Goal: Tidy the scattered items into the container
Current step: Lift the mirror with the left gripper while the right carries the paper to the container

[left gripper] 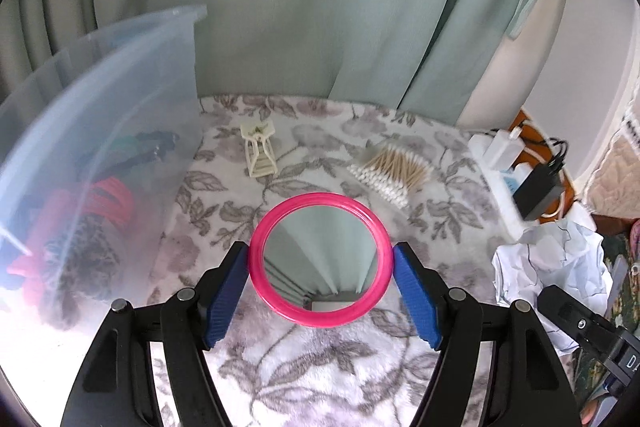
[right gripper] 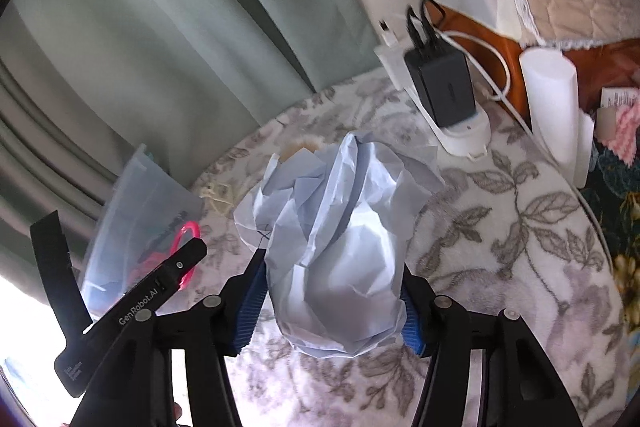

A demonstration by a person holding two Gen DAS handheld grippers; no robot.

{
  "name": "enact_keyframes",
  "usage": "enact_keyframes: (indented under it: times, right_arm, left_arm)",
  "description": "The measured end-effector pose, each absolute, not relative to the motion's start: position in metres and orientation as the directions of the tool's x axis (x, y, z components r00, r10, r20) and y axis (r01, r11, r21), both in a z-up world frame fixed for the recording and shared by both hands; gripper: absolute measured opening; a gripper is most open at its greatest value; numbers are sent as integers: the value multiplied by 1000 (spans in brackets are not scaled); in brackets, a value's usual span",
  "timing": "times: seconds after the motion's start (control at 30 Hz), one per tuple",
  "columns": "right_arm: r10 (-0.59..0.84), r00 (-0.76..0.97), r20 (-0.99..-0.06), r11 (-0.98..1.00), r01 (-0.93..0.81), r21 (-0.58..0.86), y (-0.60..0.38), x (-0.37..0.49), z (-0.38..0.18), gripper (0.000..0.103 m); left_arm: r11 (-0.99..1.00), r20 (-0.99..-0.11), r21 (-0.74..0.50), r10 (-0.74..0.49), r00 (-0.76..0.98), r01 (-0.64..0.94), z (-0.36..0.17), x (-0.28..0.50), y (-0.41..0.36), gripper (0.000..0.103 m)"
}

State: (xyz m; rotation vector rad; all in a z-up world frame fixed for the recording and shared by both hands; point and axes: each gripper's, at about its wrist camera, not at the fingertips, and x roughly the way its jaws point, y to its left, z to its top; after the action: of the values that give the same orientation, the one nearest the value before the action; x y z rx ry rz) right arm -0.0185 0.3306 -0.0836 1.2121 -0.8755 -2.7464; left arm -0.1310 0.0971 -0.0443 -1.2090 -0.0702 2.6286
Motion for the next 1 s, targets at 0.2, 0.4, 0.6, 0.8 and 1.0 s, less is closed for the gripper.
enact_keyframes:
  times: [0.2, 0.4, 0.6, 0.8, 1.0]
  right_arm:
    - [-221, -735, -642, -857, -168, 487, 325, -1, -50, 61]
    - [-214, -773, -597, -874, -121, 470, 311, 12, -17, 61]
    - [-219, -800, -559, -893, -66, 446, 284, 18, 7, 61]
    - [-254, -806, -535, -906, 4, 423, 254, 18, 24, 61]
    - [-303, -789, -535, -912, 78, 402, 219, 6, 33, 61]
  left_arm:
    - [-961, -682, -183, 277, -676, -209, -5, -103, 74, 74]
    - [-952, -605, -231, 304, -736, -203, 32, -83, 50, 74]
    - [-943, -520, -276, 308, -797, -184, 64, -62, 17, 74]
    - [-937, -457, -322, 276, -846, -132, 83, -48, -29, 74]
    - [-930, -416, -364, 205, -886, -45, 88, -42, -79, 74]
